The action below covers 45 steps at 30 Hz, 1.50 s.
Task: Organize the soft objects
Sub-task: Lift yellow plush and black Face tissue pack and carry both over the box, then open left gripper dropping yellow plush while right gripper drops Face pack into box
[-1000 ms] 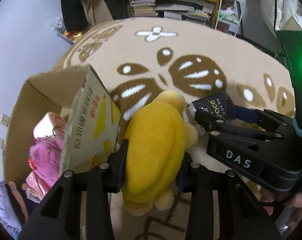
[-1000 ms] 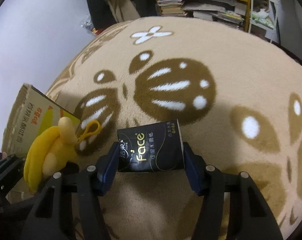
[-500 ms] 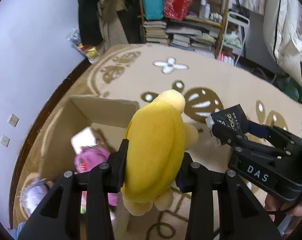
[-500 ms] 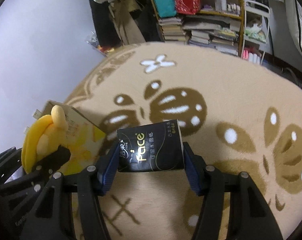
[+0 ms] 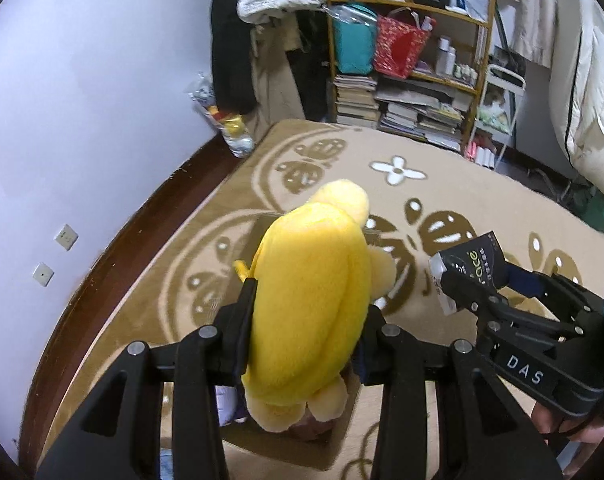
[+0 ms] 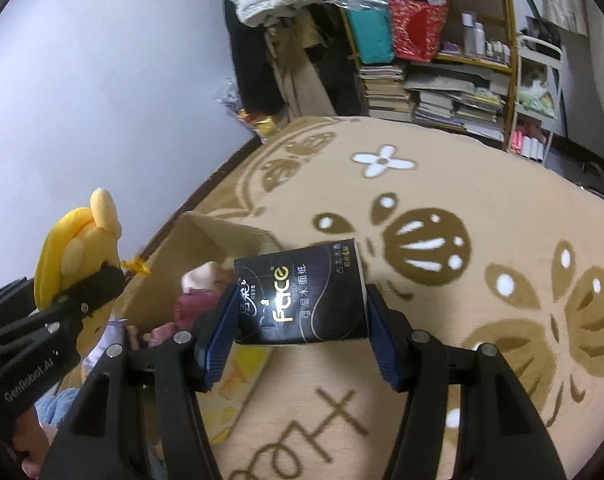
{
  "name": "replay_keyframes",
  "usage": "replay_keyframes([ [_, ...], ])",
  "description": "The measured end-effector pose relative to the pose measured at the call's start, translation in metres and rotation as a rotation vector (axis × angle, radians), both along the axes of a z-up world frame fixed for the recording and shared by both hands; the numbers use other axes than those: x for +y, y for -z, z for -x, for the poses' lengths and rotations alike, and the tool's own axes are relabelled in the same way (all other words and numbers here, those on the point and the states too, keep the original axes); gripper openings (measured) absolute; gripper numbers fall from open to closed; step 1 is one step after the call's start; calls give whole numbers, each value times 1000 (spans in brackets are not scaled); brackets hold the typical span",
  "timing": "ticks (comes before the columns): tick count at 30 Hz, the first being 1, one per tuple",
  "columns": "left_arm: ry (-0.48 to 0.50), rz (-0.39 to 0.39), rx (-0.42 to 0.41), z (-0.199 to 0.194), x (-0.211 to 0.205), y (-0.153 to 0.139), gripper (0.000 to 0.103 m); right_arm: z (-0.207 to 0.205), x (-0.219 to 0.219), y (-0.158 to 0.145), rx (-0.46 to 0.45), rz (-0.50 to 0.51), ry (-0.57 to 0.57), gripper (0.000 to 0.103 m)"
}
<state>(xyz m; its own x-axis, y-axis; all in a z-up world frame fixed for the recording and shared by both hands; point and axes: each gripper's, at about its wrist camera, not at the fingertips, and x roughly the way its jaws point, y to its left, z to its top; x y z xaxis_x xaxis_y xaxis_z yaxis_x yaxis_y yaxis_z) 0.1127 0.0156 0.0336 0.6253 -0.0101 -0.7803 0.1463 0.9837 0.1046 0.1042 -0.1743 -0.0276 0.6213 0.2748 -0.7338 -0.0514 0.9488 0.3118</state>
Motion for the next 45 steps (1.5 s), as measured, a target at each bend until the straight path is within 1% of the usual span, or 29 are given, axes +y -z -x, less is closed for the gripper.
replay_keyframes([
  [2,-9,9,-2,3,13,-3,38,3,13,-6,-12,9,-14,64],
  [4,-19,2,-3,6,25,-4,38,6,24,-10,-20,12,-20,64],
  [9,-26,-4,5,14,49,2,38,10,44,-11,-33,12,-28,64],
  [12,-20,-5,-4,15,60,7,38,11,53,-6,-30,1,-25,64],
  [15,-40,4,-26,15,73,13,38,10,63,2,-14,22,-28,64],
  [19,-33,19,-18,11,86,24,38,8,77,11,6,39,-44,64],
  [24,-3,35,-15,6,89,38,38,5,89,20,11,56,-52,65],
  [26,15,56,-20,3,89,44,39,4,93,23,10,58,-57,65],
  [29,25,59,-37,-1,87,48,39,4,97,28,9,70,-75,65],
  [32,36,68,-36,-8,84,48,39,3,101,33,11,90,-81,65],
  [35,48,96,-40,-13,84,47,39,3,104,39,11,108,-88,65],
  [39,73,133,-29,-18,85,49,39,7,109,38,-14,134,-107,66],
  [43,95,125,-34,-18,80,49,41,10,115,37,-27,167,-125,67],
  [45,94,120,-31,-18,78,49,44,11,115,38,-27,168,-127,68],
])
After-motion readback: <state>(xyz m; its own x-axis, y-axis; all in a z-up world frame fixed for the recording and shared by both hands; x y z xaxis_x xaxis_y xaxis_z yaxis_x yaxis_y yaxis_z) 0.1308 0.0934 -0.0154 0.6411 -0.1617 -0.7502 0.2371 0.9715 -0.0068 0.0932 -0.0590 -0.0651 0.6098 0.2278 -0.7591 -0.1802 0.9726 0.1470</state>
